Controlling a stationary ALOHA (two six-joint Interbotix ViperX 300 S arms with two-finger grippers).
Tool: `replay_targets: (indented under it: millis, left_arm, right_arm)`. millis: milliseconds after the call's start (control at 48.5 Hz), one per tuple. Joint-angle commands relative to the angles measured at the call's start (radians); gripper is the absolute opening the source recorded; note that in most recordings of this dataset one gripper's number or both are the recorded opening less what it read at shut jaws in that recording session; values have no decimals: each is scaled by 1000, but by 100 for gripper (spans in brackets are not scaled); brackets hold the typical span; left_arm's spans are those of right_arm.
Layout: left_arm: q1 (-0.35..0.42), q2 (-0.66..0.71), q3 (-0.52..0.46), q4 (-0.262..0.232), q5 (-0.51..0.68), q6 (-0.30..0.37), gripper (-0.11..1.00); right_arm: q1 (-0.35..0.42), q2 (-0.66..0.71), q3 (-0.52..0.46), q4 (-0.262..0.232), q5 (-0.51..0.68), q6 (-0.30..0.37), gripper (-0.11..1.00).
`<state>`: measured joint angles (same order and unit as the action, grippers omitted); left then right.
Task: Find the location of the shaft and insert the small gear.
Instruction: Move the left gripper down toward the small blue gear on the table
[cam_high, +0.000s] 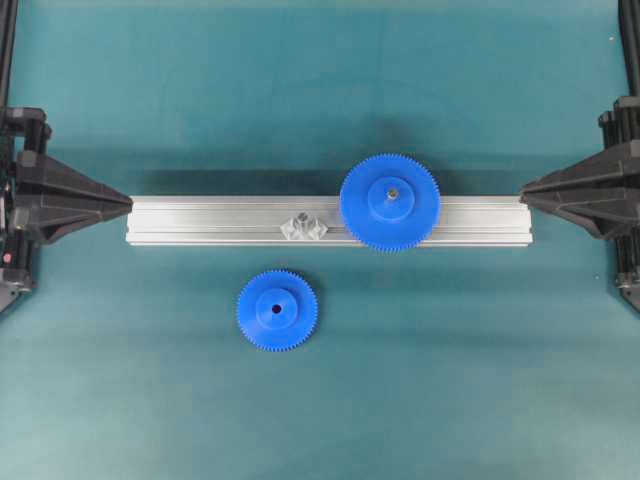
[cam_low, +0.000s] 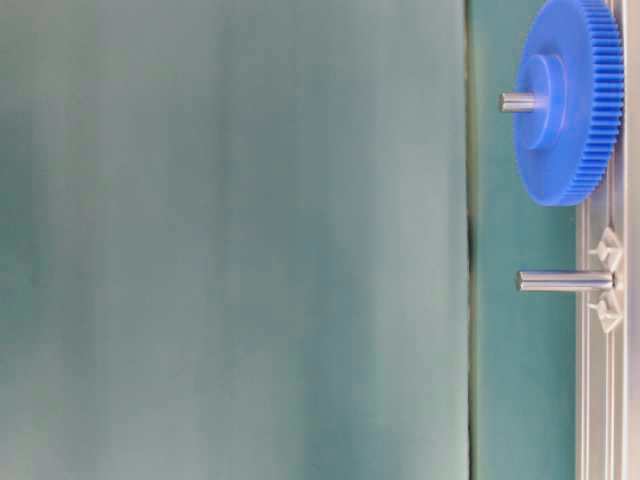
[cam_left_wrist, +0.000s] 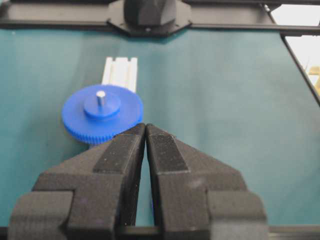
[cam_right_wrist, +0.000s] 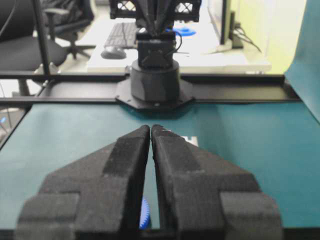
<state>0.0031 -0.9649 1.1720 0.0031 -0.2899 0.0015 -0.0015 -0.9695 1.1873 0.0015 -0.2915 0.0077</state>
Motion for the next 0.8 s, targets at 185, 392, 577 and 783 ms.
replay_targets:
  millis: [185, 392, 577, 783]
  left_arm:
    - [-57, 98, -115, 14, 86, -34, 0]
    - [-80, 219, -209, 14, 206, -48, 0]
    - [-91, 374, -279, 14, 293, -52, 0]
    - [-100, 543, -365, 14, 365, -54, 0]
  right_arm:
    - [17, 5, -52, 29, 132, 57, 8]
    - [17, 14, -120, 28, 305, 78, 6]
    - [20, 26, -132, 28, 416, 81, 6]
    - [25, 29, -132, 29, 463, 83, 6]
